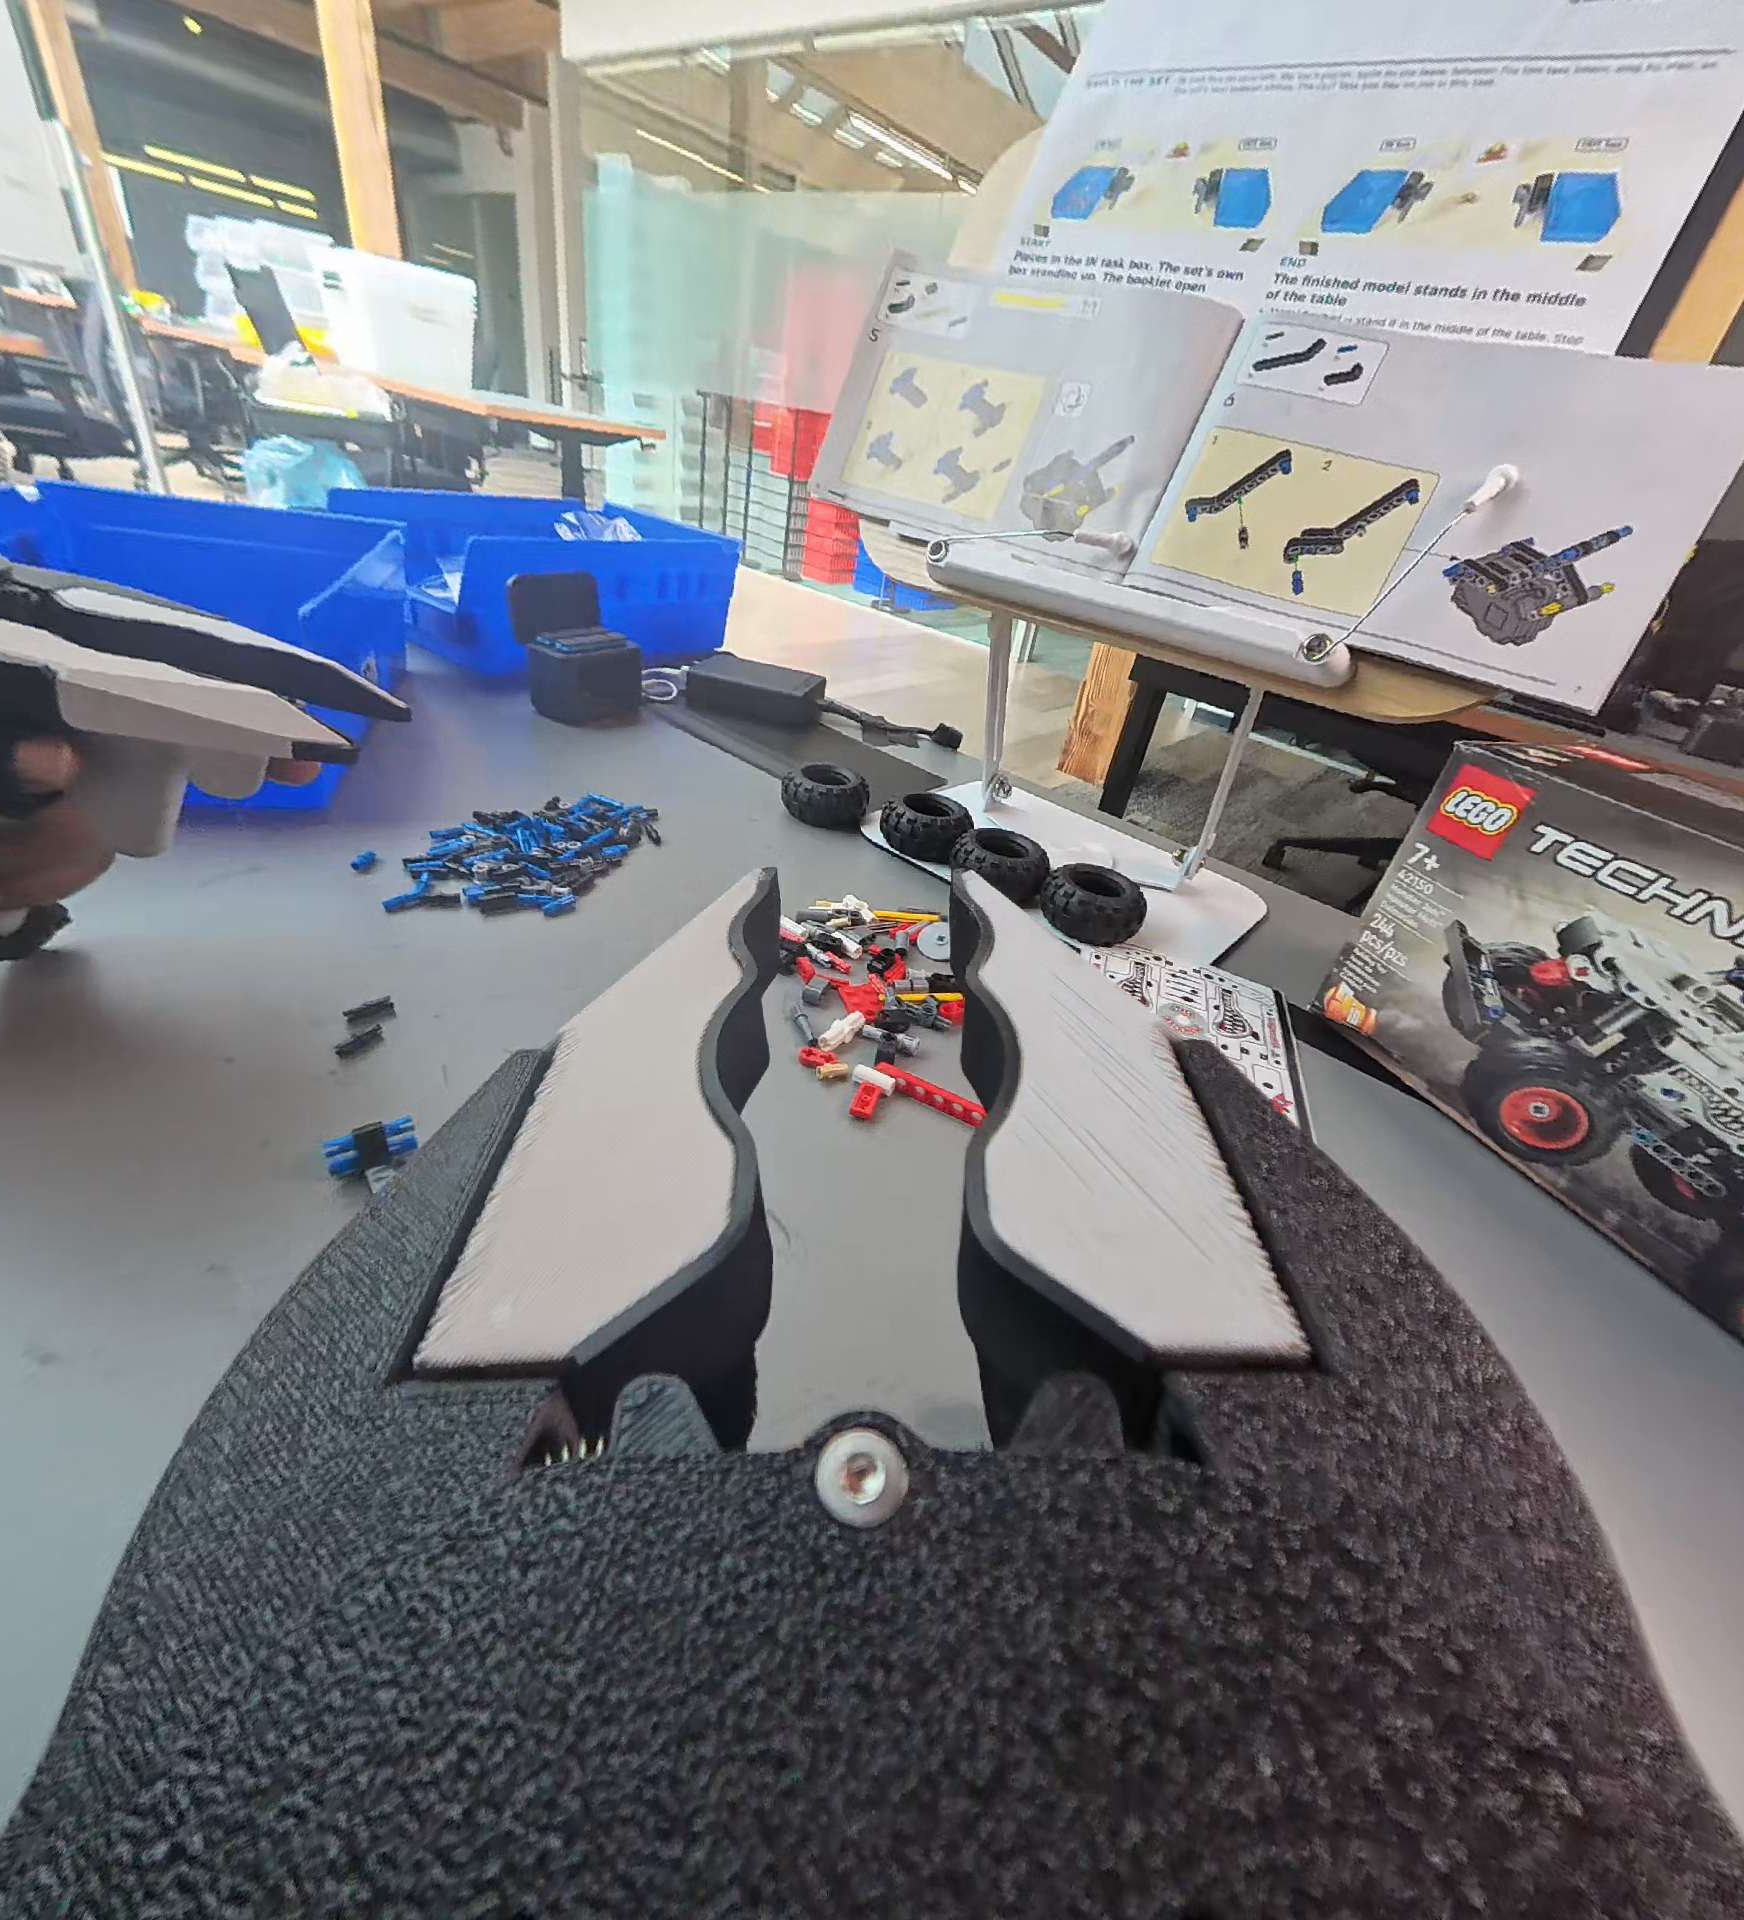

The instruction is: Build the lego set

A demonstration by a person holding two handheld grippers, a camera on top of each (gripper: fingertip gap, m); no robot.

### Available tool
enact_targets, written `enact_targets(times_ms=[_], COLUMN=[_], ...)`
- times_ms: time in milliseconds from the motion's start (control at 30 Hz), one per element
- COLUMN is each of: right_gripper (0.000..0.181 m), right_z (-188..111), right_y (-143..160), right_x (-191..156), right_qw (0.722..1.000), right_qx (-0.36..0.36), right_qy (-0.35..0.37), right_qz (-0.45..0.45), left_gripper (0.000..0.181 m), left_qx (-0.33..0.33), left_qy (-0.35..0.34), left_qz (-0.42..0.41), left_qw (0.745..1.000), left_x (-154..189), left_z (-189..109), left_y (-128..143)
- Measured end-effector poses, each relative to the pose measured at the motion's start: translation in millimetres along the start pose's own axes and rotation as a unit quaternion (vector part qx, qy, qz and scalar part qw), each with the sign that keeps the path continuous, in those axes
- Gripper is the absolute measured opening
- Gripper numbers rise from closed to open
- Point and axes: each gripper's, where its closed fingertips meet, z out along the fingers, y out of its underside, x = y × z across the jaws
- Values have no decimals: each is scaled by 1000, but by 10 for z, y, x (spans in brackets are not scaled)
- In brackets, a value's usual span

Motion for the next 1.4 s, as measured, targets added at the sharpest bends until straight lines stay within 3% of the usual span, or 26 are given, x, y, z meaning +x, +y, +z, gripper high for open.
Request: enact_targets(times_ms=[233,400,467,567,700,800,933,1300,1400], right_gripper=[33,26,19,15,15,15,13,3,3], right_z=[-13,-19,-64,-138,-337,-280,-204,-180,-127], right_y=[279,441,582,614,887,1217,1323,1340,940], right_x=[164,93,-112,-282,-637,-498,-523,-559,-658], right_qw=[998,993,982,969,927,912,912,909,937], right_qx=[-60,-109,-166,-220,-331,-385,-389,-385,-300], right_qy=[1,-36,-93,-108,-171,-118,-127,-151,-180], right_qz=[-22,-24,-18,-41,-44,-81,-37,-54,-9], left_gripper=[38,38,38,38,37,37,36,37,37], left_qx=[-5,5,5,-2,-8,-9,-8,-44,-64], left_qy=[7,13,9,12,15,14,13,35,44], left_qz=[-17,-24,-21,-29,-29,-23,-18,-2,20], left_qw=[1000,1000,1000,999,999,1000,1000,998,997], left_x=[-1,20,4,-5,9,20,27,133,196], left_z=[8,-26,-29,-6,22,23,5,67,87], left_y=[19,-39,-40,2,37,40,26,159,234])
